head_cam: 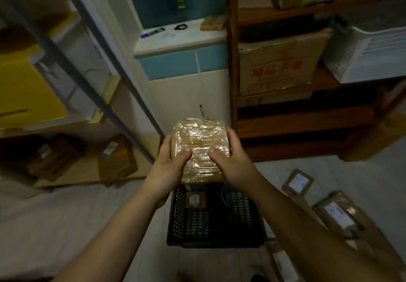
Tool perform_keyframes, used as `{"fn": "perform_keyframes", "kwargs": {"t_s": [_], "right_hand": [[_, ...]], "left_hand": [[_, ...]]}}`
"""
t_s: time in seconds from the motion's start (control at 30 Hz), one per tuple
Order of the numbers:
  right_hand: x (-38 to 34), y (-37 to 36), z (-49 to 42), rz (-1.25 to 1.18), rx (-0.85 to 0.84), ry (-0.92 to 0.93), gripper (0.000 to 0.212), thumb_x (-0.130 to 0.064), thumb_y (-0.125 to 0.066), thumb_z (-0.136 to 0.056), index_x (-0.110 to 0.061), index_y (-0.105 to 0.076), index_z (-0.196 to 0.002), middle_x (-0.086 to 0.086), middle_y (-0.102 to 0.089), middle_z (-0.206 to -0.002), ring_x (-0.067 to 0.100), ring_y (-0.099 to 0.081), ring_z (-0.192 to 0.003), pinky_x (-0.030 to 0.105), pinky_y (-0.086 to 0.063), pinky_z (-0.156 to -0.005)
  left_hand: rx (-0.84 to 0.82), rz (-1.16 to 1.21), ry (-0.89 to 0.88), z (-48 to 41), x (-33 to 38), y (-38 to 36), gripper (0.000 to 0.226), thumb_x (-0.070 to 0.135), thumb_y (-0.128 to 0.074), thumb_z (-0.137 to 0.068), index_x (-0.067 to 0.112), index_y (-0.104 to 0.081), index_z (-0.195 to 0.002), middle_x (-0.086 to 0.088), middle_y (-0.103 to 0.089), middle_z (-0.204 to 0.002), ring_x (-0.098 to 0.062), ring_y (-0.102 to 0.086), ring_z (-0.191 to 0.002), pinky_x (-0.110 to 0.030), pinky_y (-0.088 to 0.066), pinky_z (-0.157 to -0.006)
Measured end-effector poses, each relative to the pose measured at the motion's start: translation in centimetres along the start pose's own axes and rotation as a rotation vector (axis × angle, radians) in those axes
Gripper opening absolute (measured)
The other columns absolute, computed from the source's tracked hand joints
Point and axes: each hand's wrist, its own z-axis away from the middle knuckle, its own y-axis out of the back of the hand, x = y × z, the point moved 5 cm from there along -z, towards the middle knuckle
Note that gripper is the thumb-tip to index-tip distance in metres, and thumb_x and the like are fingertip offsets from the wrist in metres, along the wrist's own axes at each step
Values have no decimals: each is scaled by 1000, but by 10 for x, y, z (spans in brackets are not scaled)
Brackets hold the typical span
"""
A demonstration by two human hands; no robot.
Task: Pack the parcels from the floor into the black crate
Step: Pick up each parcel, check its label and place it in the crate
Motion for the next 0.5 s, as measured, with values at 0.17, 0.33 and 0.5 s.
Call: {"fn": "perform_keyframes", "kwargs": {"t_s": [0.17,0.33,0.5], "right_hand": [[57,-21,-23,67,120,-79,62,-50,-59,-84,-45,-28,-137,-5,-46,-137,11,-50,-121,36,-46,-100],[130,-36,-54,95,139,-187,48,-35,-53,-94,-43,-30,-136,-13,-52,-128,0,-51,-112,17,-47,-88],[252,-43,-101,150,59,-320,65,-39,-52,-95,-35,-15,-149,-6,-43,-143,13,-44,-127,30,-42,-99]], "left_hand": [[-246,-30,48,-57,-59,6,50,47,-58,-85,54,-34,-128,1,-51,-131,-23,-58,-111,-52,-53,-86],[-289,-67,125,-104,-139,18,70,60,-57,-79,43,-26,-139,-1,-48,-134,-23,-56,-114,-48,-53,-90],[-233,-116,160,-150,-250,15,62,43,-50,-91,47,-15,-141,1,-43,-138,-14,-57,-110,-32,-56,-82]]}}
